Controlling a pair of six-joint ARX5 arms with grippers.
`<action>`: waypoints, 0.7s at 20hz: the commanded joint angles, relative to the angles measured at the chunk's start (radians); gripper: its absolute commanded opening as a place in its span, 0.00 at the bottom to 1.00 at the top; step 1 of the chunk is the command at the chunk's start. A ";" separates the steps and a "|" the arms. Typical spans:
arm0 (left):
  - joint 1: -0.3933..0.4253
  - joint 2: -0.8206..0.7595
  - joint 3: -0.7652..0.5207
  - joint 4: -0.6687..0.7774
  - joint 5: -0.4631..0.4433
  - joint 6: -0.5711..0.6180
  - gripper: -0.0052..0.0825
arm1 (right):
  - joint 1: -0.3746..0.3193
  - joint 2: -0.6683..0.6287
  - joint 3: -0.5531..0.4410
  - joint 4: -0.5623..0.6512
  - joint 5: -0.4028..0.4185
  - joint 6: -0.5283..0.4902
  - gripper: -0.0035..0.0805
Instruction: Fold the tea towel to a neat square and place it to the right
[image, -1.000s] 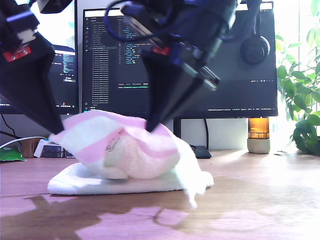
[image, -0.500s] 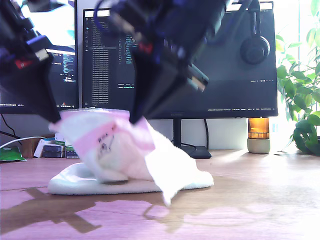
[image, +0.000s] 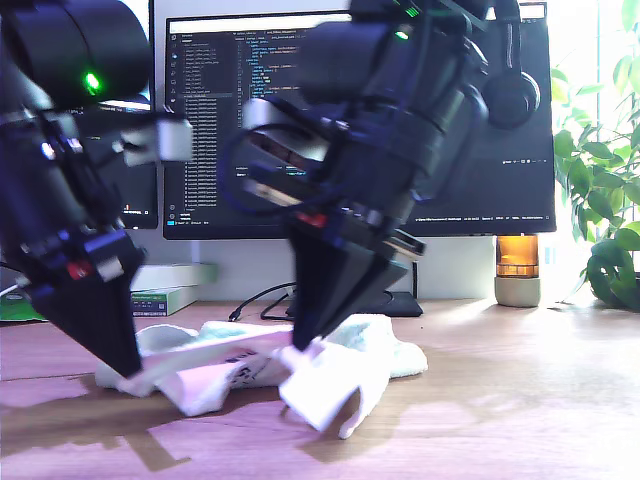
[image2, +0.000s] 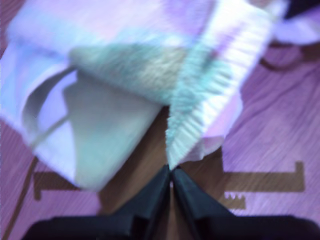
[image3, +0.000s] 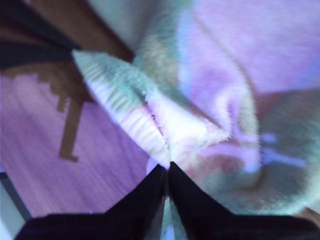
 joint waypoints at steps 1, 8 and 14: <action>0.005 -0.001 -0.020 0.008 -0.003 0.041 0.03 | -0.011 -0.004 0.002 0.000 -0.010 -0.004 0.03; 0.001 -0.016 -0.020 -0.013 0.038 0.116 0.49 | -0.011 -0.004 0.002 0.043 -0.035 -0.003 0.03; -0.018 -0.036 -0.020 0.102 0.058 0.146 0.49 | -0.011 -0.004 0.002 0.050 -0.035 -0.002 0.03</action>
